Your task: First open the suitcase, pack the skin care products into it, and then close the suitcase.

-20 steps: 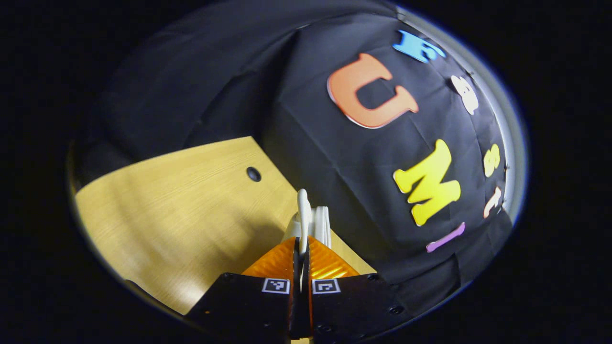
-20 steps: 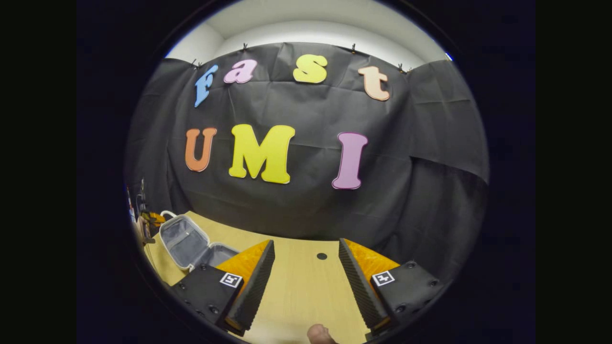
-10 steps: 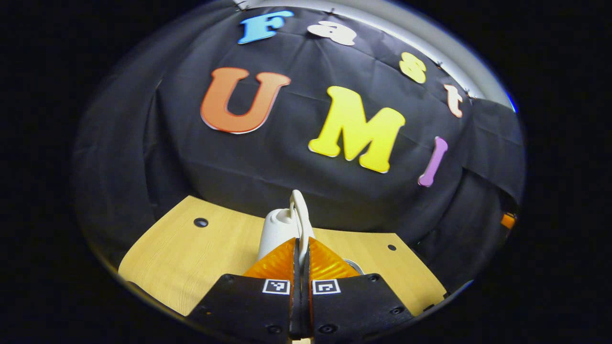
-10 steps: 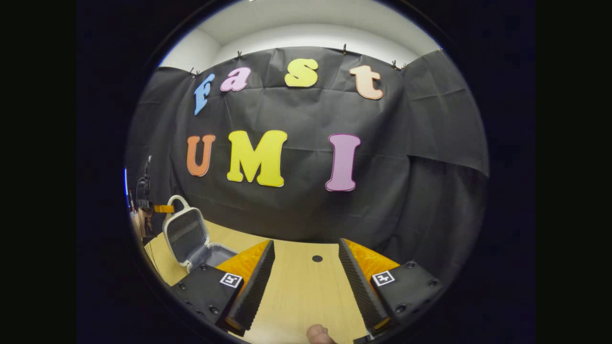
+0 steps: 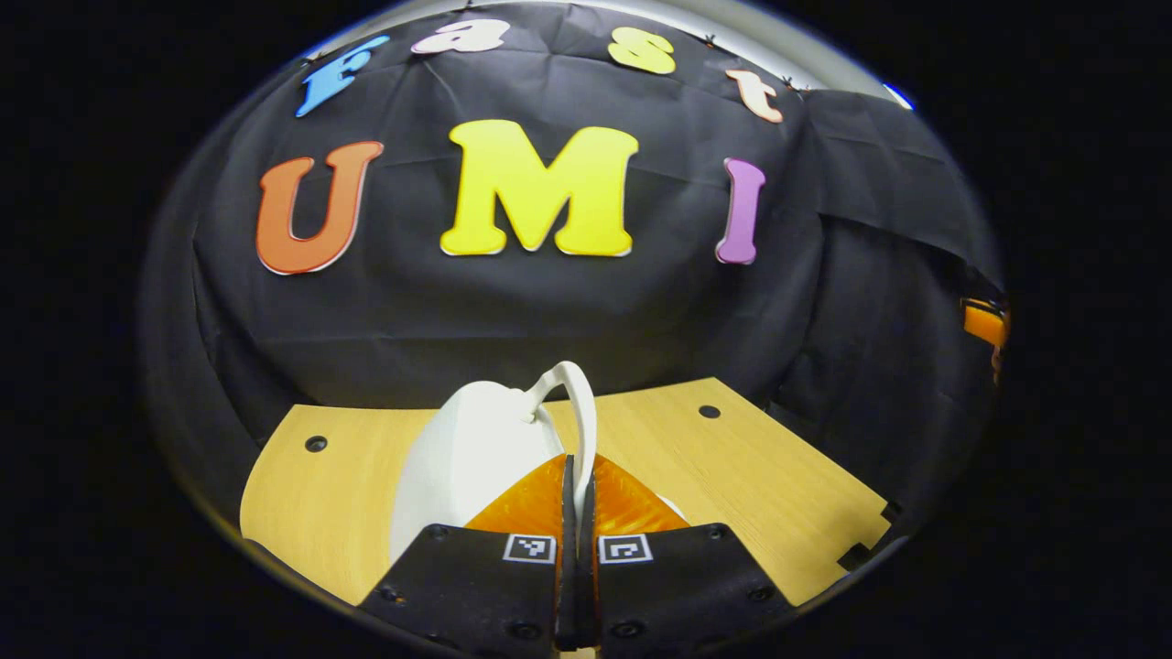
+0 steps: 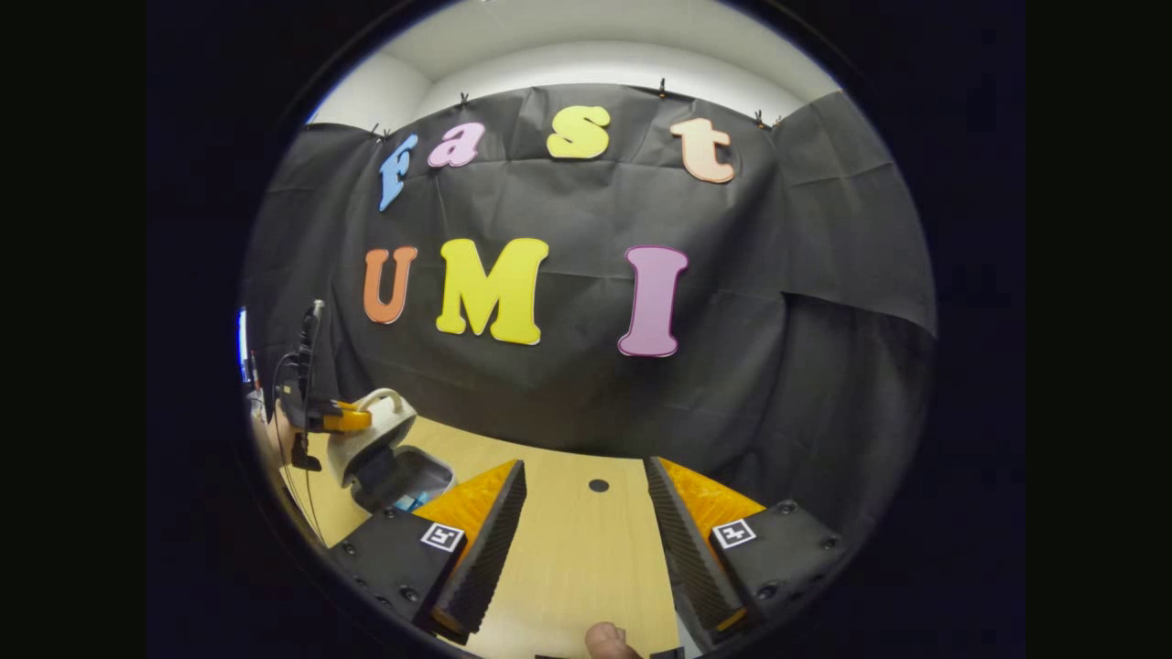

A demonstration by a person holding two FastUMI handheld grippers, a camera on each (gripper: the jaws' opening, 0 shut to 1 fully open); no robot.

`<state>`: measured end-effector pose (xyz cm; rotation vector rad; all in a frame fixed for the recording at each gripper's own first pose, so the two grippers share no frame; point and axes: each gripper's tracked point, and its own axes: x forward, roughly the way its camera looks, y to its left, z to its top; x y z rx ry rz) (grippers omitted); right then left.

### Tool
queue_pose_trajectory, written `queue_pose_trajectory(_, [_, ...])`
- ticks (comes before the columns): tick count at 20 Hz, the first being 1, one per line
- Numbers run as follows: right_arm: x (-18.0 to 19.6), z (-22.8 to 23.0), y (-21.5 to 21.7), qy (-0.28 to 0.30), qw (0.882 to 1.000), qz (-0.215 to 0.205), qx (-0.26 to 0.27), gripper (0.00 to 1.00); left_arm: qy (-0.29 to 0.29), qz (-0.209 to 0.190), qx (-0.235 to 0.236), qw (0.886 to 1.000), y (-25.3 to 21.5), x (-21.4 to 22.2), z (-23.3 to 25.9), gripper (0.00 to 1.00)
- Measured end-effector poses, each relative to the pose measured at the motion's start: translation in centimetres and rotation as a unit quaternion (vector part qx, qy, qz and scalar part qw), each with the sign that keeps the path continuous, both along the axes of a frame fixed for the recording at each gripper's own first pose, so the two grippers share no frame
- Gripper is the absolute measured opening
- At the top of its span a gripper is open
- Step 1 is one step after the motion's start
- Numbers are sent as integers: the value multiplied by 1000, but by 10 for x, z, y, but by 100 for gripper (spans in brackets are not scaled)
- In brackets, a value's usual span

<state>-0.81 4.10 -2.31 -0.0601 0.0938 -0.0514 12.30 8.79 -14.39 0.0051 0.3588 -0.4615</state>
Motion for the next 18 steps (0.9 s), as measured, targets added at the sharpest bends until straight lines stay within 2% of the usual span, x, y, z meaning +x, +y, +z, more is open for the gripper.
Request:
queue_pose_trajectory(6, [0, -16, -12, 23, 1000, 3, 2, 80, 18, -40, 98, 994, -55, -2, -47, 3])
queue_pose_trajectory(10, [2, -27, -16, 38, 999, 5, 0, 80, 22, -41, 165, 985, -73, -4, -73, 3])
queue_pose_trajectory(12, [2, -31, -18, 46, 999, 3, -4, 80, 32, -41, 180, 982, -80, -3, -86, 4])
queue_pose_trajectory(13, [3, -35, -19, 50, 999, 2, -7, 80, 38, -44, 183, 981, -83, -1, -90, 12])
queue_pose_trajectory(14, [3, -38, -18, 54, 998, 3, -7, 80, 42, -45, 187, 980, -86, -1, -96, 4])
queue_pose_trajectory(18, [3, -49, -21, 72, 997, 2, 0, 80, 62, -49, 222, 972, -95, -2, -122, 7])
